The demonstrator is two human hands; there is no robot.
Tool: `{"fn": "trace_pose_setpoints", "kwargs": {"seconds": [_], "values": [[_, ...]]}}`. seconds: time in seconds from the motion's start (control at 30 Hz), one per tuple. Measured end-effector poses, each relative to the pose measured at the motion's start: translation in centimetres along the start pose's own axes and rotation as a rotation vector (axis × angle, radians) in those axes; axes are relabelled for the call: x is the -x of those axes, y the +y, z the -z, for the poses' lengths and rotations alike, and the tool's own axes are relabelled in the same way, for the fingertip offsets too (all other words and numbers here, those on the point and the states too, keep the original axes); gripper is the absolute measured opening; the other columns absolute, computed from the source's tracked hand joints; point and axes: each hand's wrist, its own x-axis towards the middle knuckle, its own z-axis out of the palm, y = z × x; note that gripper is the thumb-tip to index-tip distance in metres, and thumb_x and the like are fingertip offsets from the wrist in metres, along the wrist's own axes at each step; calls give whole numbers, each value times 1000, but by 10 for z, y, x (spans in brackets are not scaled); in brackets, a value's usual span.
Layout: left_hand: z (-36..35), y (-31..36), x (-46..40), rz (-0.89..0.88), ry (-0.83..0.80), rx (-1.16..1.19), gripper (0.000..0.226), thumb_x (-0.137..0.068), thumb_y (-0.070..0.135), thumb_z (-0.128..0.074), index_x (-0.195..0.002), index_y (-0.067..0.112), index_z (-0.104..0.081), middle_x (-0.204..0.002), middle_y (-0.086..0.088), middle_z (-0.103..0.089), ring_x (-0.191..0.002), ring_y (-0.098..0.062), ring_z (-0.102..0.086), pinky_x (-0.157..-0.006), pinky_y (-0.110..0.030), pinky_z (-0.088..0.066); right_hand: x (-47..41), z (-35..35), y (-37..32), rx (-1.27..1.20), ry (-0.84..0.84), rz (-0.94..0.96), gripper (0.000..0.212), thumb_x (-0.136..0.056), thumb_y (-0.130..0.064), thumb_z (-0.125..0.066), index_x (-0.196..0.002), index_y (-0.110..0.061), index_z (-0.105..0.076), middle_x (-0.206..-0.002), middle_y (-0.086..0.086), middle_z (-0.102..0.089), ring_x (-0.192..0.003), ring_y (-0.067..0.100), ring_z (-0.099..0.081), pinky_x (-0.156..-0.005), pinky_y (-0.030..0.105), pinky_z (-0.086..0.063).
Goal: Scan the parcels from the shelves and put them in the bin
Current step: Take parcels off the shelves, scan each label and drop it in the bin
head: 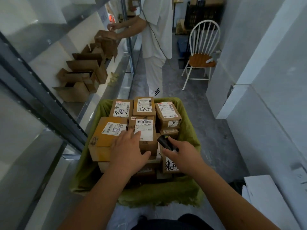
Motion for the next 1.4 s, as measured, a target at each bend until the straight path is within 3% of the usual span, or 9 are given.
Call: {"fn": "trace_pose_setpoints", "kwargs": {"seconds": [0.3, 0.47, 0.6, 0.7, 0.77, 0.97, 1.1, 1.27, 1.4], "values": [[-17, 48, 65, 297, 90, -15, 86, -84, 70, -56, -158, 36, -29, -163, -3, -35, -151, -30, -29, -122, -57, -31, 4, 26, 30, 188, -206, 258, 73, -96, -65, -57, -160, -40, -32, -131, 4, -56, -93, 17, -64, -69, 28, -52], [-45, 83, 122, 468, 94, 23, 78, -88, 68, -56, -155, 32, -38, -163, -5, -35, -152, -29, -27, -123, -51, -28, 29, 29, 54, 252, -340, 370, 73, -95, -71, -52, -159, -44, -30, -116, 2, -53, -83, 17, -62, -64, 31, -50], [-66, 96, 173, 624, 39, 81, 84, -90, 72, -52, -161, 33, -31, -167, -4, -30, -154, -29, -26, -126, -50, -23, 57, 27, 62, 295, -433, 495, 74, -96, -71, -49, -161, -43, -29, -108, 0, -49, -81, 13, -57, -60, 25, -42], [-77, 97, 214, 725, 89, 78, 75, -84, 80, -42, -146, 39, -48, -150, 0, -52, -141, -27, -44, -115, -50, -40, 78, 26, 54, 345, -513, 595, 73, -97, -71, -47, -161, -42, -28, -120, 2, -51, -100, 19, -60, -82, 33, -54], [-80, 98, 244, 816, 117, 90, 73, -81, 76, -40, -143, 39, -51, -142, 1, -55, -136, -24, -47, -111, -48, -44, 96, 22, 44, 349, -562, 648, 70, -99, -66, -49, -161, -41, -28, -131, 5, -49, -112, 23, -58, -93, 35, -50], [-76, 102, 344, 1020, 234, 136, 77, -89, 62, -64, -155, 29, -43, -159, -3, -42, -150, -27, -33, -122, -45, -30, 156, -27, 17, 344, -672, 854, 69, -99, -60, -56, -160, -38, -33, -125, 8, -51, -108, 25, -58, -93, 34, -50], [-85, 98, 430, 1194, 272, 139, 82, -89, 66, -62, -159, 30, -37, -166, -4, -35, -156, -28, -24, -126, -48, -24, 218, -67, -3, 343, -751, 1012, 68, -96, -64, -55, -158, -39, -38, -111, 8, -53, -93, 23, -61, -81, 35, -54], [-92, 116, 562, 1416, 347, 148, 85, -91, 66, -61, -162, 30, -30, -169, -3, -29, -159, -28, -16, -128, -48, -17, 330, -107, -22, 371, -887, 1190, 71, -95, -67, -55, -158, -43, -34, -122, 9, -53, -107, 27, -59, -90, 42, -54], [-93, 132, 671, 1560, 416, 148, 86, -92, 66, -61, -163, 30, -28, -170, -4, -28, -160, -29, -13, -128, -50, -17, 438, -135, -41, 392, -962, 1336, 69, -94, -64, -57, -157, -45, -36, -112, 8, -55, -101, 27, -61, -84, 37, -52]]}}
